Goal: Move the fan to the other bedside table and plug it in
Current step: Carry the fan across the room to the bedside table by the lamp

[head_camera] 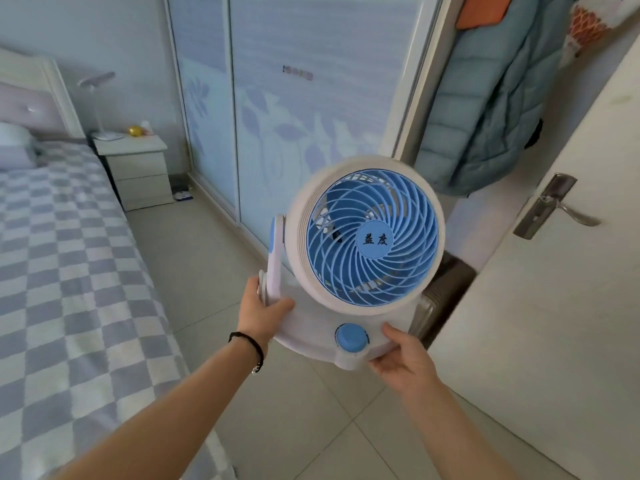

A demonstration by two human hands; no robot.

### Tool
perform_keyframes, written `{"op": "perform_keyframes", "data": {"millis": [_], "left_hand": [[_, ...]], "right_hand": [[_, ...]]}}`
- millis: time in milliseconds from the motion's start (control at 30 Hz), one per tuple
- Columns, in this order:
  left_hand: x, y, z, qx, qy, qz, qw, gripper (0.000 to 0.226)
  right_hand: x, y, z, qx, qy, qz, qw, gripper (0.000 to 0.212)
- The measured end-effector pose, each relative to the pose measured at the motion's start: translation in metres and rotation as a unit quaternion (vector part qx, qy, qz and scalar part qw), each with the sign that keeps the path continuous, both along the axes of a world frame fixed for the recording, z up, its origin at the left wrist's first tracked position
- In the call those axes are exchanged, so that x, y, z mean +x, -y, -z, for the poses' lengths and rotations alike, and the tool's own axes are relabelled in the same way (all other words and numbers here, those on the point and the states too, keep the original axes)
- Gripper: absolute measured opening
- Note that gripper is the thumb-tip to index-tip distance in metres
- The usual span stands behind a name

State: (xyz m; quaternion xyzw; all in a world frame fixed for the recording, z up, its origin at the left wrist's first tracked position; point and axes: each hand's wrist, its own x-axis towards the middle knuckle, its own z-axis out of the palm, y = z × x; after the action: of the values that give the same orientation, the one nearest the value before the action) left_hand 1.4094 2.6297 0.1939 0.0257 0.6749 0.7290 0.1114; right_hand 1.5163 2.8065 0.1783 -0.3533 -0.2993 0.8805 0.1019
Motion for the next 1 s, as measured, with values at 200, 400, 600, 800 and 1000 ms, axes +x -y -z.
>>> {"op": "perform_keyframes", "data": {"millis": [200,400,600,800,1000], "left_hand": [[-0.067,0.001,0.006,-0.017,0.005,-0.059,0.998,0.029],[-0.156,0.007,0.014,0.004,0.014,-0.101,0.995,0.031],[-0.247,0.02,0.007,0.007,0.014,-0.139,0.99,0.031],[-0.321,0.034,-0.001,-0.007,0.011,-0.176,0.984,0.033],[-0.401,0.036,0.003,-0.027,0.016,-0.225,0.974,0.031]], "right_hand": [[-0.087,-0.009,0.009,-0.018,0.013,-0.069,0.997,0.012],[-0.198,-0.013,0.02,-0.015,0.016,-0.113,0.993,0.02],[-0.302,-0.005,0.011,-0.014,-0.011,-0.165,0.986,0.023],[-0.387,0.007,0.0,-0.033,-0.015,-0.196,0.98,0.012],[-0.485,0.008,0.005,-0.046,-0.005,-0.236,0.971,0.015]]}}
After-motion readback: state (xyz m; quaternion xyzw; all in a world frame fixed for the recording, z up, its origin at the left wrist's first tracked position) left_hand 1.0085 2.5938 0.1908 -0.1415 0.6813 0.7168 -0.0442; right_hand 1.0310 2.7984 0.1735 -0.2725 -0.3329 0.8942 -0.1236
